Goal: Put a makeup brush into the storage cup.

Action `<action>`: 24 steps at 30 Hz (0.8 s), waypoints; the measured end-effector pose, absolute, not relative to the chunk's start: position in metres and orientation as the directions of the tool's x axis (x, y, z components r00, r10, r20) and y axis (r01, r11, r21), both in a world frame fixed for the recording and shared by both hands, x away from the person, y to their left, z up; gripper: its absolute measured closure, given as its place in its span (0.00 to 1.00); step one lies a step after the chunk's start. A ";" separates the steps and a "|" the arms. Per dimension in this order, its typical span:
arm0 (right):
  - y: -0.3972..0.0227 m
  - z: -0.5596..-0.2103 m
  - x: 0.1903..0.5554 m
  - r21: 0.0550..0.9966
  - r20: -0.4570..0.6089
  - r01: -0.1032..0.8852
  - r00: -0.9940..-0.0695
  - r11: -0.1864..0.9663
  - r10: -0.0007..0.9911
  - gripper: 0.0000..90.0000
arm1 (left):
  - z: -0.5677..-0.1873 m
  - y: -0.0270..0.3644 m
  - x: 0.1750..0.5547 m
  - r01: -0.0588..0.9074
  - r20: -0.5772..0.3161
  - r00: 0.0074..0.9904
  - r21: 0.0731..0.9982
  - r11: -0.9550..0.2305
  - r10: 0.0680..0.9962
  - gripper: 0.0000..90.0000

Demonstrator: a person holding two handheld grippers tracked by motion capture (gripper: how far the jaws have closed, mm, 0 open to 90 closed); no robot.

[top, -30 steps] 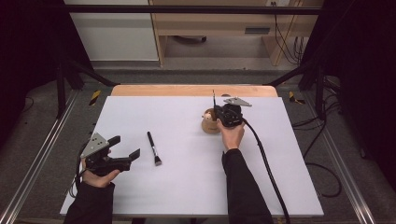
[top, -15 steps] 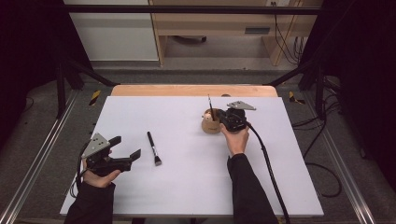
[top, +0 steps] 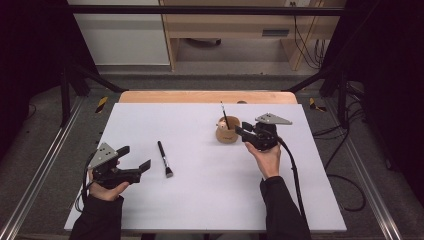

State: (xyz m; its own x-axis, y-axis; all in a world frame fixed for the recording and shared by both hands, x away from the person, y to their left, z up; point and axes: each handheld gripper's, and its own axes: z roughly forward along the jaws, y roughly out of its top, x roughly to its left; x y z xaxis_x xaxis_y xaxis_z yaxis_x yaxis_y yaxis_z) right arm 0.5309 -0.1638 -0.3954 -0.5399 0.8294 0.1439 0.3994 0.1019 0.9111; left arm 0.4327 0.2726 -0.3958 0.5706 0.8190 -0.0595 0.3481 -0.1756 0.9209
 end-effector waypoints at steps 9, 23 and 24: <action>-0.183 -0.391 0.508 0.919 0.138 0.380 -0.550 0.100 0.824 0.58 | -0.397 0.272 0.433 0.351 -0.058 0.569 0.919 -0.179 0.820 0.08; -0.211 -0.387 0.470 0.939 0.135 0.336 -0.573 0.081 0.809 0.40 | -0.397 0.271 0.433 0.352 -0.061 0.566 0.920 -0.174 0.822 0.08; -0.211 -0.387 0.470 0.939 0.135 0.336 -0.573 0.081 0.809 0.40 | -0.397 0.271 0.433 0.352 -0.061 0.566 0.920 -0.174 0.822 0.08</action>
